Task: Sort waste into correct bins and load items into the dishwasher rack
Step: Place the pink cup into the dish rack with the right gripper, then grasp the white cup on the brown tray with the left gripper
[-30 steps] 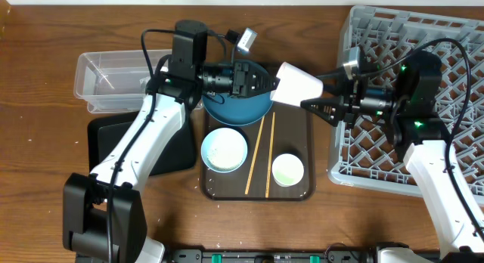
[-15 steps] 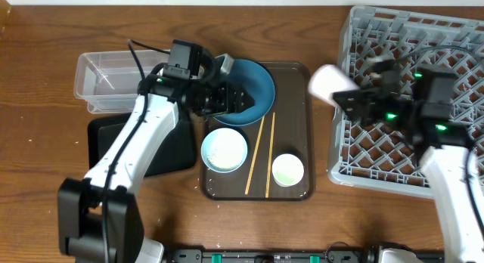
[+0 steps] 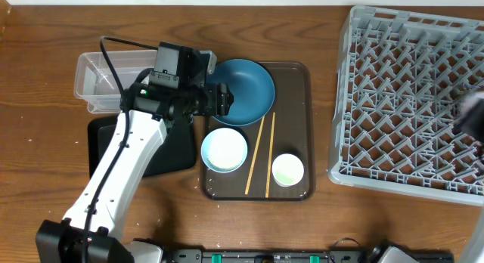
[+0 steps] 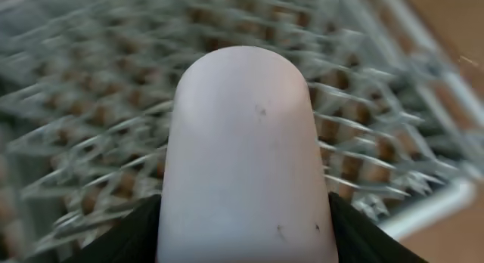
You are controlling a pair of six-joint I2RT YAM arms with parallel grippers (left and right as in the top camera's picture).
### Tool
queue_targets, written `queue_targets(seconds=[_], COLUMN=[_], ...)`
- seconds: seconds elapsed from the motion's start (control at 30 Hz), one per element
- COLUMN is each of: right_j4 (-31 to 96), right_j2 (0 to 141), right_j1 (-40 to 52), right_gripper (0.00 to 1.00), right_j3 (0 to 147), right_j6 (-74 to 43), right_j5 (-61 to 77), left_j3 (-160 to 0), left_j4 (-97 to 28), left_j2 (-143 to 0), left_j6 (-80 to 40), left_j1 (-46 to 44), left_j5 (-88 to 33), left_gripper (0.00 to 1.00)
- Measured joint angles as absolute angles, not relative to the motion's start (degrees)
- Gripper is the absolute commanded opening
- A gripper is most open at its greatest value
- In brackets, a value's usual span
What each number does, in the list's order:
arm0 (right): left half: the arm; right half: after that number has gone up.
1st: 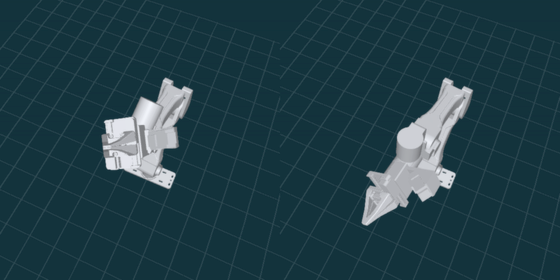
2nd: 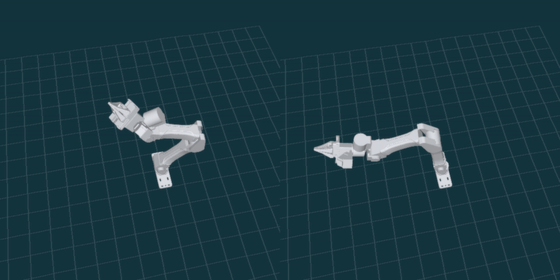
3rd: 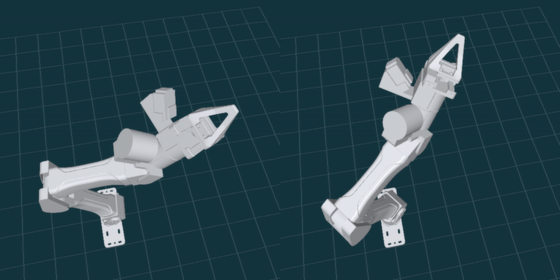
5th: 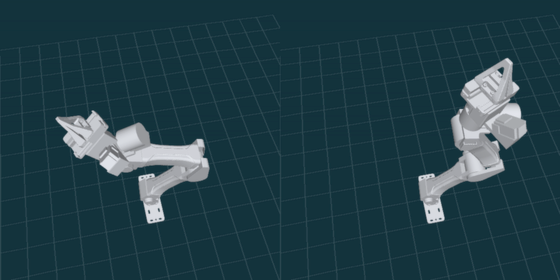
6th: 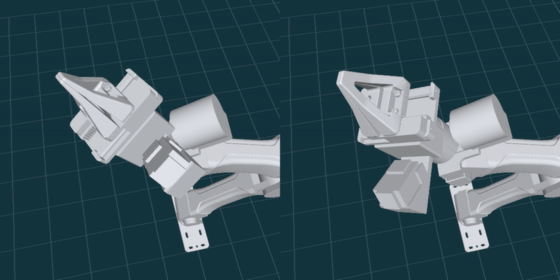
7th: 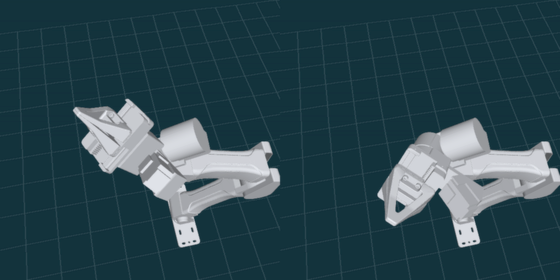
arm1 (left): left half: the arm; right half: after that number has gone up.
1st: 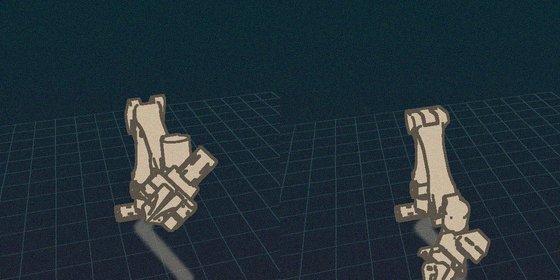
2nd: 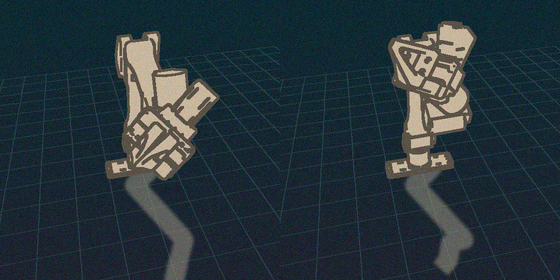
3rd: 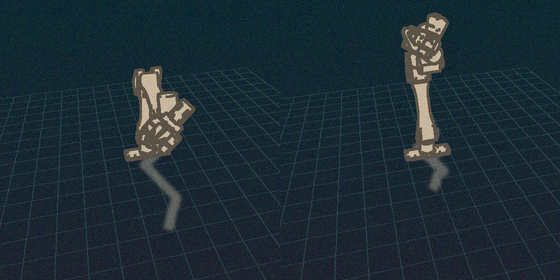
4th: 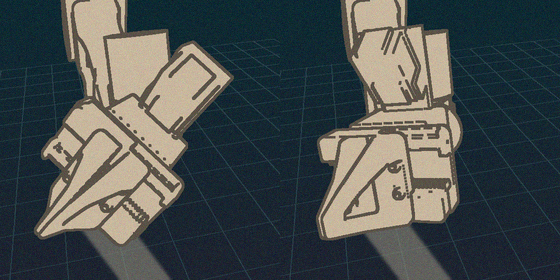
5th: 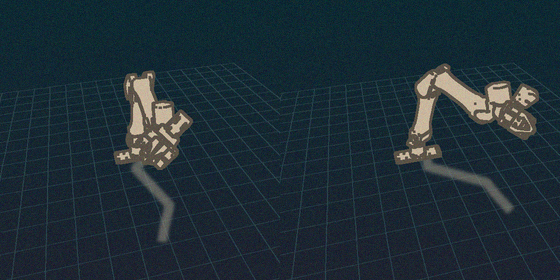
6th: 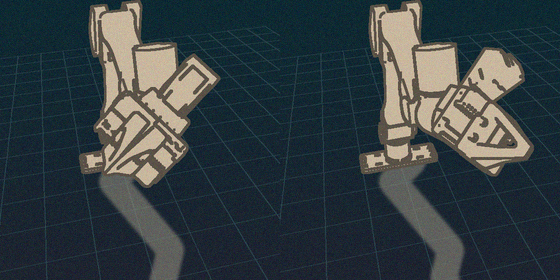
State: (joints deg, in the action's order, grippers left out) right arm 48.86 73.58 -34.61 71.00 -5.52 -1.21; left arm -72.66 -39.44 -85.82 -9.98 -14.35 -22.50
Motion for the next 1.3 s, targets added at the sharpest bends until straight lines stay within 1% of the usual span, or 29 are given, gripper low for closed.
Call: queue_targets(seconds=[0.13, 0.27, 0.33, 0.37, 0.4, 0.47, 0.57, 0.73, 0.87, 1.0, 1.07, 1.13, 1.3], right_j4=[48.86, 48.69, 47.99, 47.33, 46.61, 45.65, 45.36, 46.06, 47.57, 48.27, 49.21, 51.18, 54.3], right_j2=[78.78, 84.82, 86.98, 87.94, 88.79, 90.35, 92.01, 92.49, 91.9, 88.92, 86.63, 84.58, 83.42], right_j1=[-40.6, -43.99, -44.88, -45.28, -45.63, -46.02, -46.02, -46.0, -46.0, -45.91, -45.45, -43.99, -36.73], right_gripper=[0.01, 0.01, 0.08, 0.14, 0.21, 0.46, 0.99, 0.99, 0.99, 0.99, 0.99, 0.99, 0.99], right_j3=[71.53, 71.59, 71.59, 71.59, 71.59, 71.61, 71.61, 72.47, 77.54, 81.32, 81.93, 82.24, 82.43], right_j6=[-5.85, -5.93, -5.93, -5.93, -5.93, -5.93, -6.24, -6.42, -6.46, -6.52, -6.55, -6.57, -6.13], right_j5=[-2.87, -3.6, -3.7, -3.7, -3.73, -3.92, -3.9, -1.48, 2.83, 7.81, 10.41, 12.45, 15.31], left_j3=[-72.66, -72.66, -72.66, -72.66, -72.66, -72.66, -72.66, -72.66, -72.66, -72.66, -72.66, -72.66, -72.64], left_j4=[-39.46, -39.51, -39.55, -39.62, -39.64, -39.66, -39.77, -39.92, -40.07, -40.45, -40.64, -40.77, -41.43], left_j2=[-85.82, -85.82, -85.82, -85.82, -85.82, -85.82, -85.82, -85.82, -85.82, -85.82, -85.82, -85.82, -85.82], left_j6=[-9.96, -9.78, -9.61, -9.56, -9.54, -9.34, -9.13, -9.13, -9.13, -9.13, -9.1, -9.1, -9.13], left_j1=[-14.35, -14.35, -14.35, -14.35, -14.35, -14.35, -14.35, -14.35, -14.35, -14.37, -14.76, -15.75, -21.08], left_j5=[-22.13, -22.06, -22.06, -22.09, -22.09, -22.09, -22.09, -22.09, -22.09, -22.11, -22.06, -22.06, -22.09], left_gripper=[0.72, 0.72, 0.72, 0.72, 0.72, 0.72, 0.72, 0.72, 0.72, 0.73, 0.75, 0.76, 0.75])
